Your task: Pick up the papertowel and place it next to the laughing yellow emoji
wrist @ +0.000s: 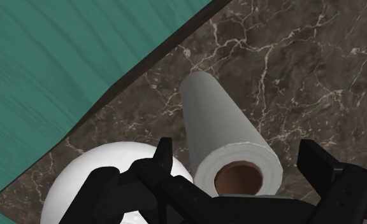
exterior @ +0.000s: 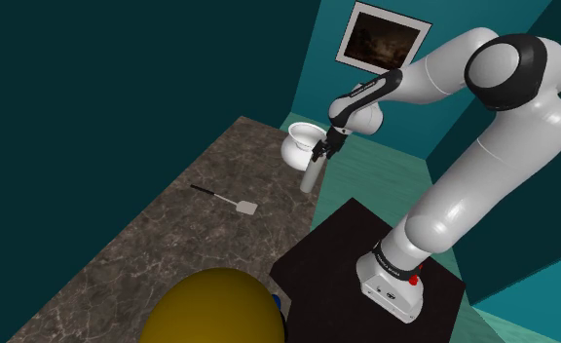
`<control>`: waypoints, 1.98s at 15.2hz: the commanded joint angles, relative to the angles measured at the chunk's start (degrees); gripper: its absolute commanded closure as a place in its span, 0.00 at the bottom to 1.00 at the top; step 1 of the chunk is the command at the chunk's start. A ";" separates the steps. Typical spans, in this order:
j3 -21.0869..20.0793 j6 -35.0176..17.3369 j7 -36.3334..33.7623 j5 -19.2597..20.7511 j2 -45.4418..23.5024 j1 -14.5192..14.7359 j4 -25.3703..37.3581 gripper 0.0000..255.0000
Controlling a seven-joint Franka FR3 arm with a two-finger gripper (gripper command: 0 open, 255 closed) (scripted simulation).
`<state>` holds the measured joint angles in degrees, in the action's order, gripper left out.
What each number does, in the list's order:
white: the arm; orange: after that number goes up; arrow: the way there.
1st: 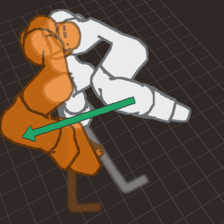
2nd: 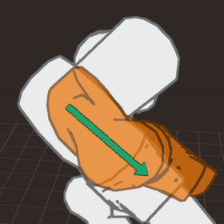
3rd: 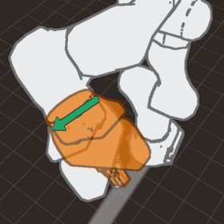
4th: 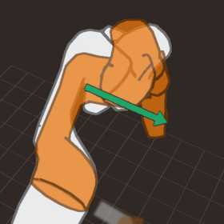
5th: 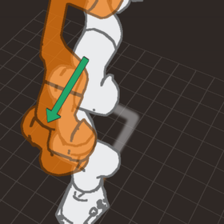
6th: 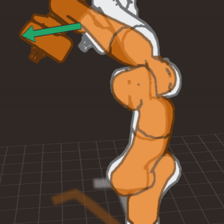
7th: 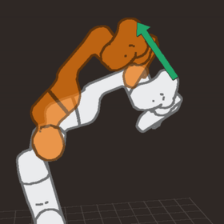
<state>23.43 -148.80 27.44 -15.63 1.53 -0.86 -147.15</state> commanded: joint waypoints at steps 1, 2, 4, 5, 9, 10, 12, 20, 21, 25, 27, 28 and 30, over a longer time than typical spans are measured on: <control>-0.01 -0.07 0.07 -0.12 -0.11 0.02 0.04 0.00; -0.01 -0.07 0.07 -0.12 -0.11 0.02 0.04 0.00; -0.01 -0.06 0.06 -0.10 -0.10 0.02 0.03 0.00; -0.01 -0.06 0.06 -0.10 -0.10 0.02 0.03 1.00; -0.01 -0.05 0.06 -0.10 -0.10 0.02 0.04 1.00; -0.01 -0.05 0.06 -0.10 -0.10 0.02 0.05 1.00; -0.01 -0.05 0.06 -0.10 -0.09 0.02 0.04 1.00; -0.15 4.59 -4.06 4.85 4.54 -0.76 0.81 1.00; -0.22 5.40 -4.63 5.52 5.26 -0.90 1.00 1.00; -0.63 8.68 -6.62 7.78 7.95 -1.48 1.92 1.00; -0.85 10.34 -7.48 8.71 9.19 -1.74 2.47 1.00; -0.96 11.17 -7.88 9.13 9.79 -1.86 2.76 1.00; -1.21 12.83 -8.61 9.88 10.93 -2.10 3.40 1.00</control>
<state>22.33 -136.76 19.18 -6.14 11.89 -2.84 -144.01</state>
